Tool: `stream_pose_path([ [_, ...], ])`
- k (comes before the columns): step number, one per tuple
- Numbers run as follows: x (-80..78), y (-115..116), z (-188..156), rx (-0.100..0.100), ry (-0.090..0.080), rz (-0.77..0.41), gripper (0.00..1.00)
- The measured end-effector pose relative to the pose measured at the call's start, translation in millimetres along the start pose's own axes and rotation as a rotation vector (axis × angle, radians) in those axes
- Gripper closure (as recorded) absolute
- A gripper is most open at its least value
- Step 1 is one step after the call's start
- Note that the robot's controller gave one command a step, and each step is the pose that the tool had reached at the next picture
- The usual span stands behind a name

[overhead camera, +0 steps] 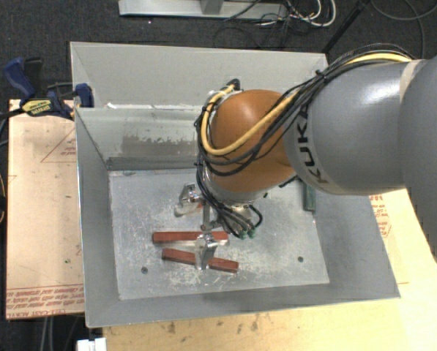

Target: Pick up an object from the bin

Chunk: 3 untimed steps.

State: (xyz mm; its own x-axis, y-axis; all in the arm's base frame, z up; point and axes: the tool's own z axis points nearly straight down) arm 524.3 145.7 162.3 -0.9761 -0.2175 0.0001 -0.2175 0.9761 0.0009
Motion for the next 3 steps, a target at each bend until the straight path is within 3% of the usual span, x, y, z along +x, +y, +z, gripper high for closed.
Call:
stream_pose_path([
  [1, -6.7, -28.7, 64.2, -0.002, -0.009, 0.303, 1.00],
  [2, -6.0, -27.8, 64.5, -0.003, -0.006, 0.302, 0.00],
  [3, -4.6, -28.8, 66.5, -0.001, -0.002, 0.303, 0.00],
])
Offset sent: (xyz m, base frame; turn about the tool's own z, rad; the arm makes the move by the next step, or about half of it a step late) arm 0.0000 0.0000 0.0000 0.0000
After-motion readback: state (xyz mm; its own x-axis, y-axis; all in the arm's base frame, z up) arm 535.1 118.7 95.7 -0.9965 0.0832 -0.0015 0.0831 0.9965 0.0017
